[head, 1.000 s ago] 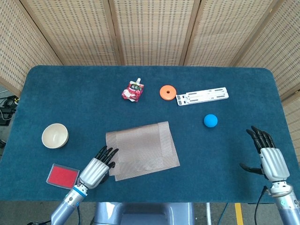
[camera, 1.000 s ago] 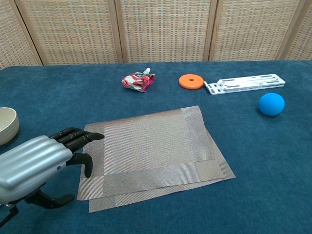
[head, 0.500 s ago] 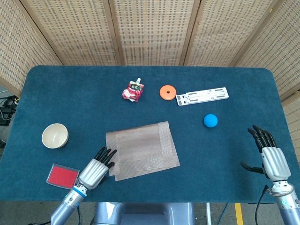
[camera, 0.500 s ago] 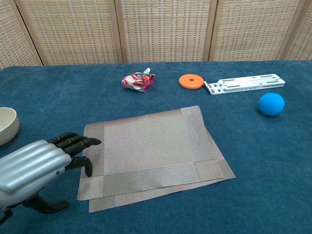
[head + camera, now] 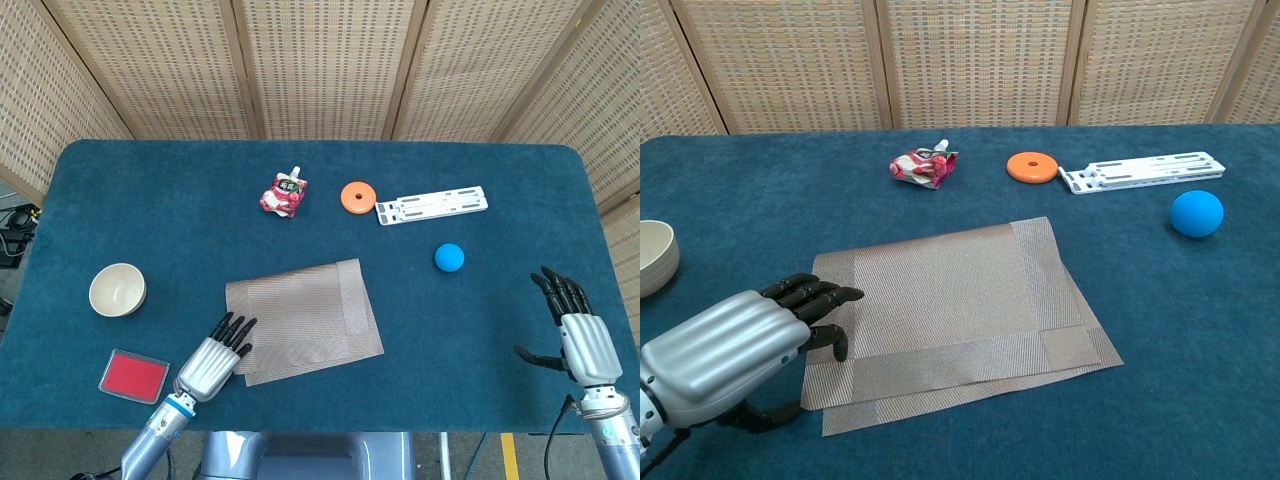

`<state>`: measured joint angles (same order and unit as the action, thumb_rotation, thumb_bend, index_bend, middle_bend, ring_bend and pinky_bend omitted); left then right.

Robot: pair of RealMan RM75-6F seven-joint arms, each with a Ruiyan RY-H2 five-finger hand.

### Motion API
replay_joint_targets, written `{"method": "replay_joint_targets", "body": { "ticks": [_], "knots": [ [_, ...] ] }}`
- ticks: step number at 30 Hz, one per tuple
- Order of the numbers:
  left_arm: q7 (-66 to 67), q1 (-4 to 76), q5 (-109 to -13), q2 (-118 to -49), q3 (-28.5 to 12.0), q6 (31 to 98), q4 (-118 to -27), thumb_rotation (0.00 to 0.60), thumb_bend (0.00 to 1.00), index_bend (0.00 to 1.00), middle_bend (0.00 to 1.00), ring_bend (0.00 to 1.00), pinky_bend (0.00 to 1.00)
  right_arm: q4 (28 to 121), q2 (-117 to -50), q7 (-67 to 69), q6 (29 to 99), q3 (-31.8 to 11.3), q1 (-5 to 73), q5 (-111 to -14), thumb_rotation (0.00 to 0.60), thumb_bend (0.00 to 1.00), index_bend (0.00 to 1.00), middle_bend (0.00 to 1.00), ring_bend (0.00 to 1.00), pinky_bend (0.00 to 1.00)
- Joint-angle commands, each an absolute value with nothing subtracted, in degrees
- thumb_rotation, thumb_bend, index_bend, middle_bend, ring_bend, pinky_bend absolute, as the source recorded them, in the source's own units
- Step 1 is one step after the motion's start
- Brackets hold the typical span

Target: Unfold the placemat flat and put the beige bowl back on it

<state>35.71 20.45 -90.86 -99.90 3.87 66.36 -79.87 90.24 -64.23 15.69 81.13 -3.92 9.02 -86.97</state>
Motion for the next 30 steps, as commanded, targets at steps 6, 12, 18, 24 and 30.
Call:
{"method": "replay_joint_targets", "body": {
  "ticks": [6, 12, 18, 24, 30],
  "knots": [
    [33.0, 20.05, -94.47, -103.54, 4.09, 71.04, -75.76, 0.6, 0.31, 0.35, 0.0, 0.0, 0.0, 90.18, -64.2, 15.87, 80.97, -3.96, 9.04, -86.86, 0.6, 0.07, 0.06, 0.0, 0.0, 0.0],
    [30.77, 20.21, -95.72, -103.66, 4.49, 72.01, -74.43, 0.6, 0.37, 0.37, 0.0, 0.0, 0.0, 90.32, -64.11, 15.92, 81.01, -3.92, 9.0, -86.95, 0.6, 0.07, 0.06, 0.0, 0.0, 0.0],
    [30.97, 20.31, -94.06, -103.37, 3.86, 70.72, -74.66, 0.6, 0.37, 0.38, 0.0, 0.0, 0.0, 90.45, -63.98, 16.17, 80.99, -3.95, 8.96, -86.87, 0.6, 0.07, 0.06, 0.0, 0.0, 0.0],
    [30.89, 20.62, -93.17, -103.7, 3.13, 70.2, -74.51, 0.6, 0.37, 0.47, 0.0, 0.0, 0.0, 90.44, -63.93, 16.4, 80.75, -3.98, 9.02, -86.72, 0.6, 0.07, 0.06, 0.0, 0.0, 0.0],
    [31.01, 20.95, -92.72, -104.1, 3.09, 69.5, -74.25, 0.6, 0.4, 0.6, 0.0, 0.0, 0.0, 90.54, -63.63, 16.99, 80.79, -4.07, 8.97, -86.65, 0.6, 0.07, 0.06, 0.0, 0.0, 0.0]
  ]
}}
